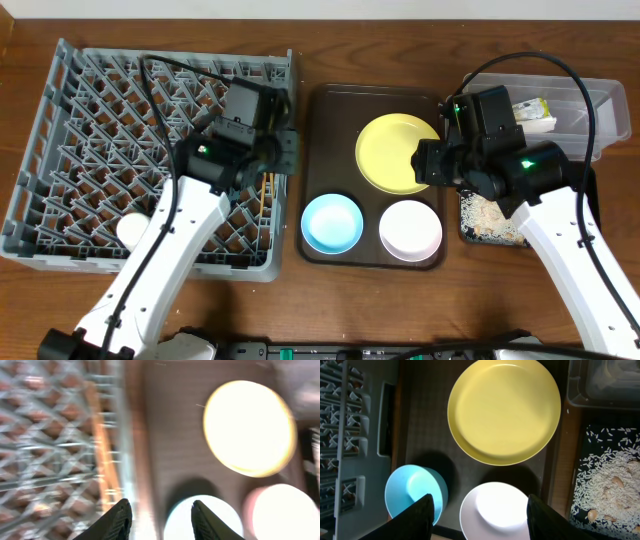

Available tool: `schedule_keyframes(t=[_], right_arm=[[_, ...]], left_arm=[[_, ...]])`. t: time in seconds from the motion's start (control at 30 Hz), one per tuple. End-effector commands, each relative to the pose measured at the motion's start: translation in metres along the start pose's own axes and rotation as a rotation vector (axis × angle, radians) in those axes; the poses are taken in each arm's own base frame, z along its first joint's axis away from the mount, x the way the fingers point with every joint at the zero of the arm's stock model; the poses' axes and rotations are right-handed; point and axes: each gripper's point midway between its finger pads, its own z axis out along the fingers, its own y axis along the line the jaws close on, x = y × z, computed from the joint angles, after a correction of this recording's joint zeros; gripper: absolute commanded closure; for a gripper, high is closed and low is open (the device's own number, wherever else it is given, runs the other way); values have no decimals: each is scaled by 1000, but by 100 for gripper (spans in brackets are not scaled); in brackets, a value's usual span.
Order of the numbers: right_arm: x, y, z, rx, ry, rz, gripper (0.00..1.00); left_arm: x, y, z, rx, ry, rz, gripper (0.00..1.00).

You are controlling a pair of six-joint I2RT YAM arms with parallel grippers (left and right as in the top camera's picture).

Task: Sort waste into correct bins and load items into the dishwasher
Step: 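Insert the second chopstick upright into the dish rack with the left gripper, then grasp the white bowl on the brown tray with the left gripper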

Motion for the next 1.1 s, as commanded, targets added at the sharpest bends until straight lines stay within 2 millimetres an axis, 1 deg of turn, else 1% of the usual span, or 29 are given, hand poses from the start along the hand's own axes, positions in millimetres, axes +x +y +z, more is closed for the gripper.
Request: schedule_keyframes(t=[0.0,0.1,0.2,0.3,0.33,0.47,0.5,0.57,0.63,0.7,0.77,0.83,0.93,1.0,1.03,1.07], right_arm=[[-1,-2,1,5,1,11,42],[-1,-2,1,5,1,12,41],[-1,-1,1,4,-3,12,41],[-3,-2,1,5,-9,15,40],[-3,-7,1,34,-13,40,41],[-4,-49,-8,198,-42,201,41],[-5,-58,-11,210,-45,229,41],[-8,-74,-18,221,-58,278,41],[-12,-95,-27,238,-82,347,41],[-16,-113,-37,233,-101,402,40],[-18,-132,-46,230,-118,448,40],[-16,-157,-55,245,-135,526,37],[-10,-187,-66,260,-146,640,35],[-4,-206,-74,286,-153,707,25],[-1,-213,-77,297,-155,733,14],[2,-219,-79,306,-155,756,6]], left_arm=[[14,-42,3,167,67,33,57],[32,-59,13,185,119,77,57],[47,-78,26,204,170,127,54],[57,-96,42,224,199,171,53],[60,-101,48,229,206,182,52],[74,-119,76,243,248,224,51],[81,-124,85,245,266,238,51],[90,-131,97,248,289,257,50],[101,-139,109,254,310,278,50],[110,-147,120,260,326,301,47],[121,-154,131,264,345,321,47],[132,-158,140,259,368,337,47],[145,-157,152,245,401,347,47],[149,-155,158,240,413,346,47],[150,-155,161,238,416,346,48],[151,-155,162,238,416,346,52]])
